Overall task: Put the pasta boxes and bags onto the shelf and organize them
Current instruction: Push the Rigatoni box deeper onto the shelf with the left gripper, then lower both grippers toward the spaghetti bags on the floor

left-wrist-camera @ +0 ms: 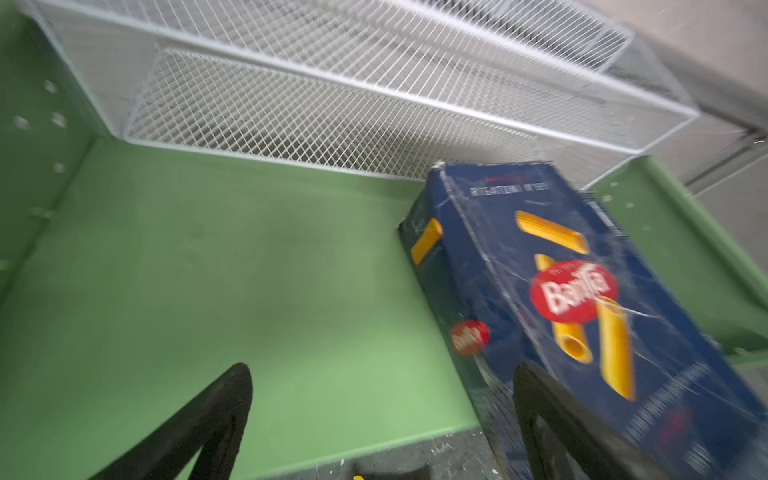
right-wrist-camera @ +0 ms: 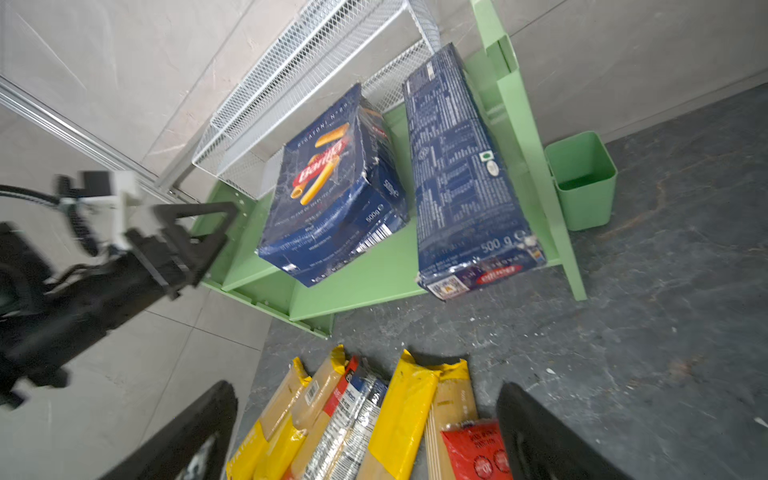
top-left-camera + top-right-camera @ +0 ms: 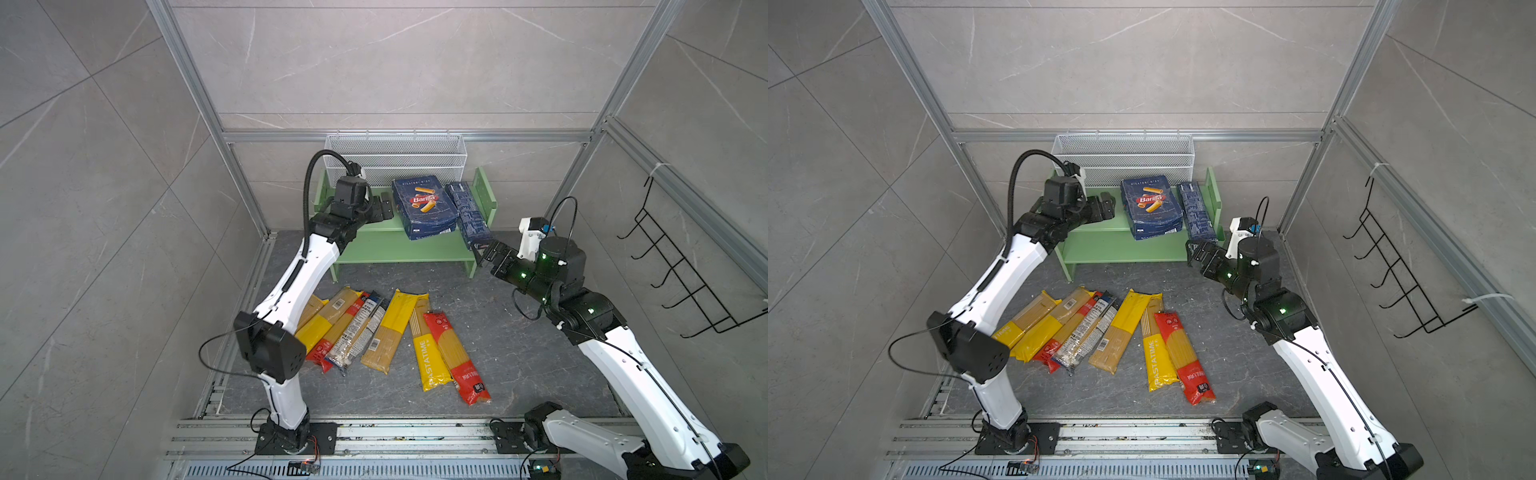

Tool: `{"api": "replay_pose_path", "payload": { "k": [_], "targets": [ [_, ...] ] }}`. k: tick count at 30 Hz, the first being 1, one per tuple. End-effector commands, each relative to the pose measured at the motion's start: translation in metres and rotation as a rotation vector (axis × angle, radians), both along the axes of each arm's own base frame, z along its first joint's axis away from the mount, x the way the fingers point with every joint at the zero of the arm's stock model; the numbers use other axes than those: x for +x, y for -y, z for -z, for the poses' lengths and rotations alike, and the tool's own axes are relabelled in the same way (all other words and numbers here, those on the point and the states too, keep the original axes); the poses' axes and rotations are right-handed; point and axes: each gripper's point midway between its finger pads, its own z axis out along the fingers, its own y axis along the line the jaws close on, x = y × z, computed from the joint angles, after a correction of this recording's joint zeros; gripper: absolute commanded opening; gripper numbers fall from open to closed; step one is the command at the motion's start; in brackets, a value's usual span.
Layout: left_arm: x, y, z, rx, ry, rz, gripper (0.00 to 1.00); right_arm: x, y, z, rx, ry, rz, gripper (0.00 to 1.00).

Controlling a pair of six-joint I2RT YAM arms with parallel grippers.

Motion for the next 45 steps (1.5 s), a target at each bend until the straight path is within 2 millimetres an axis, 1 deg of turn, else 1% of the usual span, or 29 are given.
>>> {"api": "replay_pose_path", "payload": {
  "k": [1,3,6,8,11,13,16,19,21,25,29,33,38,42,45],
  "targets": [
    [-0.065,-0.011,-0.044,-0.043,0.085,0.046,1.0,-0.013,-0.002,0.048,-0.116,-0.121,-0.014,1.0],
    [-0.096,-0.015,-0.021,-0.024,0.042,0.049,1.0,-0.021,-0.011,0.075,-0.16,-0.178,-0.035,1.0],
    [-0.143,-0.023,0.033,0.01,-0.049,0.038,1.0,-0.035,-0.023,0.124,-0.254,-0.279,-0.063,0.99],
    [-0.171,-0.03,0.08,0.062,-0.12,0.016,1.0,-0.047,-0.03,0.153,-0.327,-0.328,-0.081,1.0],
    [-0.205,-0.043,0.143,0.141,-0.209,-0.031,1.0,-0.067,-0.034,0.191,-0.429,-0.391,-0.084,1.0],
    [-0.224,-0.048,0.173,0.17,-0.25,-0.046,1.0,-0.08,-0.034,0.21,-0.483,-0.419,-0.088,1.0],
    [-0.243,-0.053,0.201,0.181,-0.28,-0.059,1.0,-0.097,-0.029,0.236,-0.528,-0.472,-0.089,1.0],
    [-0.254,-0.051,0.214,0.186,-0.292,-0.04,1.0,-0.114,-0.02,0.264,-0.533,-0.523,-0.085,0.99],
    [-0.258,-0.05,0.218,0.2,-0.292,-0.033,1.0,-0.124,-0.015,0.28,-0.532,-0.56,-0.087,1.0],
    [-0.261,-0.051,0.218,0.228,-0.288,-0.025,1.0,-0.14,-0.01,0.304,-0.512,-0.617,-0.099,0.99],
    [-0.26,-0.054,0.216,0.246,-0.275,-0.027,1.0,-0.149,-0.011,0.322,-0.525,-0.654,-0.117,0.99],
    [-0.261,-0.057,0.214,0.261,-0.265,-0.026,1.0,-0.157,-0.02,0.337,-0.543,-0.674,-0.15,0.99],
    [-0.262,-0.061,0.214,0.268,-0.259,-0.032,1.0,-0.165,-0.026,0.359,-0.561,-0.718,-0.177,0.99],
    [-0.262,-0.063,0.216,0.275,-0.261,-0.038,1.0,-0.168,-0.022,0.376,-0.607,-0.764,-0.165,0.98],
    [-0.262,-0.064,0.218,0.274,-0.265,-0.04,1.0,-0.169,-0.022,0.384,-0.62,-0.782,-0.161,0.95]
  ]
}}
